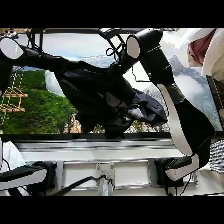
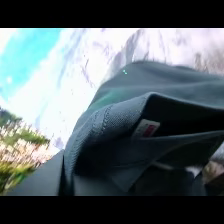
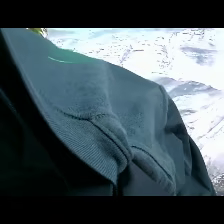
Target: Fold the clothes and pants, and hang the long-sleeved shirts on hangers.
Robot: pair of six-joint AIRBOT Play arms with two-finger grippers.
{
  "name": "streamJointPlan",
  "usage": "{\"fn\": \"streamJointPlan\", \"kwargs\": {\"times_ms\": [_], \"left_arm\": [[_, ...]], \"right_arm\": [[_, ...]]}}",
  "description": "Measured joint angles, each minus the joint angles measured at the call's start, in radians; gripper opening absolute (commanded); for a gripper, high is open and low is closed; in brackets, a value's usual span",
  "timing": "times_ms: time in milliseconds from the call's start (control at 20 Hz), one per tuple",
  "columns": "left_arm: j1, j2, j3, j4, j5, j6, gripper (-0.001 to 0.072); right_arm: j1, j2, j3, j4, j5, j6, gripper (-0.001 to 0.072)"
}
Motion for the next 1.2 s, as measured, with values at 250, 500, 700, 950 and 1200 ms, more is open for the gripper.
{"fn": "streamJointPlan", "kwargs": {"times_ms": [250, 500, 700, 950, 1200], "left_arm": [[0.006, 0.024, 0.000, -0.010, -0.019, 0.000, 0.0450], [0.092, 0.087, -0.001, 0.051, -0.043, -0.026, 0.0397], [0.250, 0.148, -0.048, 0.263, -0.111, -0.116, 0.0361], [0.504, 0.204, -0.123, 0.380, -0.115, -0.143, 0.0379], [0.672, 0.131, -0.140, 0.342, -0.105, -0.039, 0.0369]], "right_arm": [[0.000, 0.000, -0.002, 0.015, -0.026, 0.028, 0.0027], [0.000, 0.000, -0.024, 0.056, -0.069, 0.046, 0.0029], [0.000, -0.001, -0.044, 0.072, -0.083, 0.051, 0.0029], [0.000, -0.002, -0.051, 0.075, -0.090, 0.042, 0.0029], [0.000, -0.002, -0.051, 0.071, -0.113, 0.022, 0.0029]]}}
